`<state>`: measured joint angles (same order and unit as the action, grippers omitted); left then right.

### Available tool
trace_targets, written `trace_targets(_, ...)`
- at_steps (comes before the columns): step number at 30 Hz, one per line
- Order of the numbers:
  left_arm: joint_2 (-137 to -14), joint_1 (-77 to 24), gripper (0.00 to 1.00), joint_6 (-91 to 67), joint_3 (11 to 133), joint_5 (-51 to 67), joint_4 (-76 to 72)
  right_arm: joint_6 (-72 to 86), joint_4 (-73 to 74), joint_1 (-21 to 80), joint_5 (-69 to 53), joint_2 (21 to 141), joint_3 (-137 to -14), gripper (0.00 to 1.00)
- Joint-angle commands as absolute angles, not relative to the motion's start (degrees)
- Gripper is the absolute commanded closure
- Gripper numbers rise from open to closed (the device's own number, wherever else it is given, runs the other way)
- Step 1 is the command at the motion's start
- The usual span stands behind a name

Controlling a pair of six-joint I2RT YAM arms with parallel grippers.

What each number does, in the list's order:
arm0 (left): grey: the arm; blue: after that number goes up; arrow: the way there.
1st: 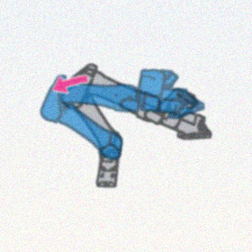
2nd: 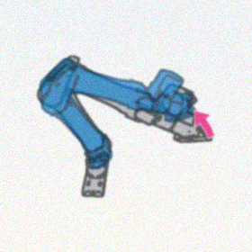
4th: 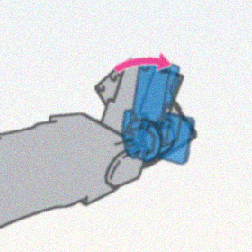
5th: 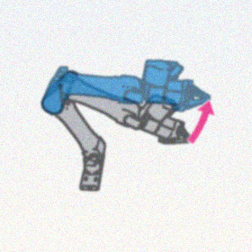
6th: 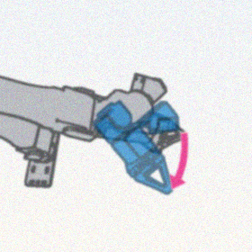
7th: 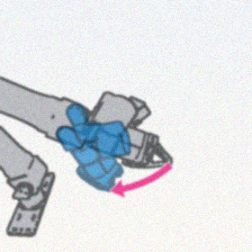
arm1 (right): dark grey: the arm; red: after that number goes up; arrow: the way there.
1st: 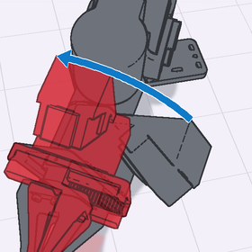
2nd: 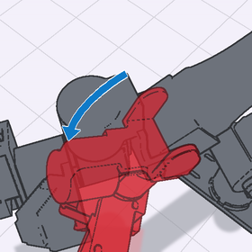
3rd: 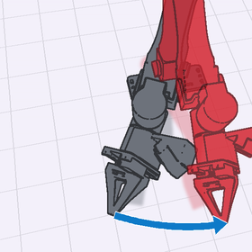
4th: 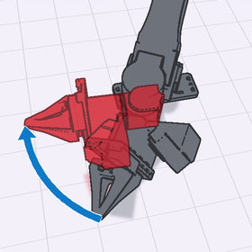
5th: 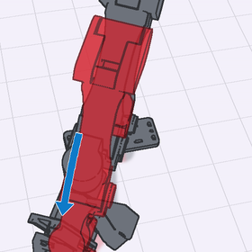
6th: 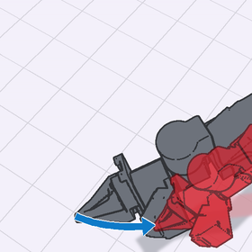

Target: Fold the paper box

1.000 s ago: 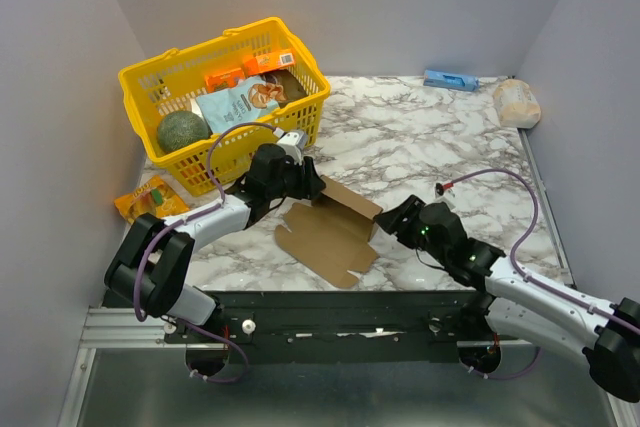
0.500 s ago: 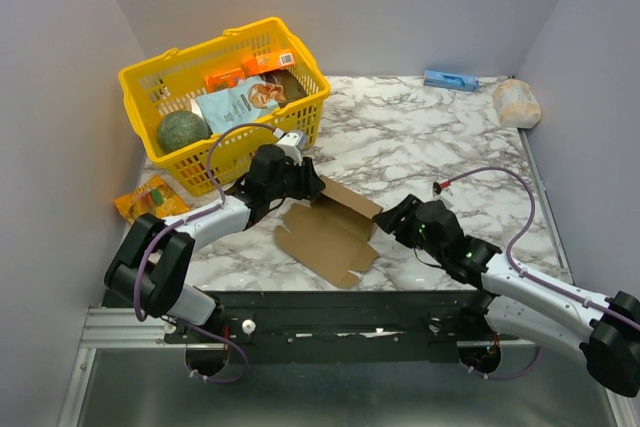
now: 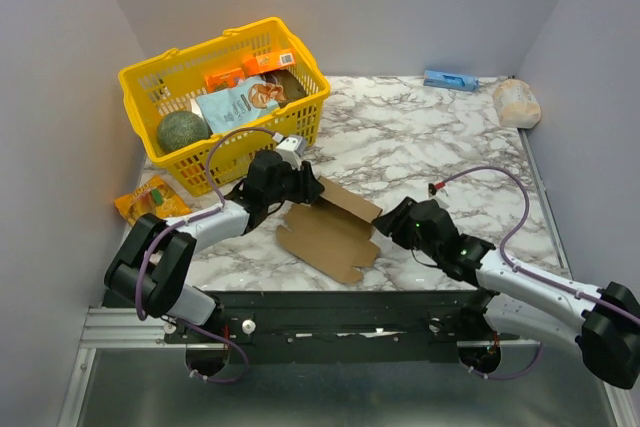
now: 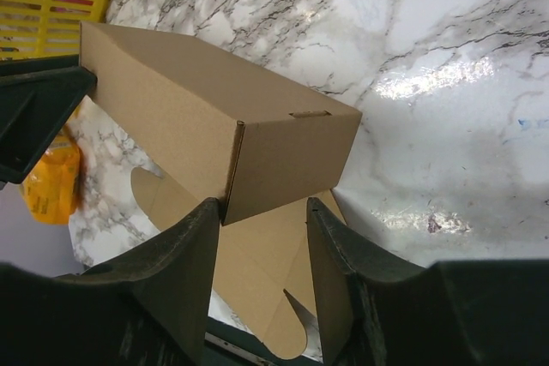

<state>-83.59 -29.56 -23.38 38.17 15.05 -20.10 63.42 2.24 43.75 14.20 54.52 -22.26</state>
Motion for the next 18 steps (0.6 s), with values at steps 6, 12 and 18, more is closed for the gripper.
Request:
trace_targets(6, -82.09, -29.18, 0.42, -21.27, 41.3, 16.44, -16.53, 53.01, 8.7, 43.33, 16.0, 50.37, -28.29, 0.31)
trace_targets(12, -78.67, -29.09, 0.1, -20.74, 46.14, 12.84, -11.7, 34.92, 9.75, 43.33, 12.31, 49.92, -36.55, 0.1)
trace_targets(18, -71.82, -27.6, 0.01, -22.58, 45.8, 7.4, -6.77, 16.28, 10.46, 43.42, 5.29, 57.99, -45.16, 0.08)
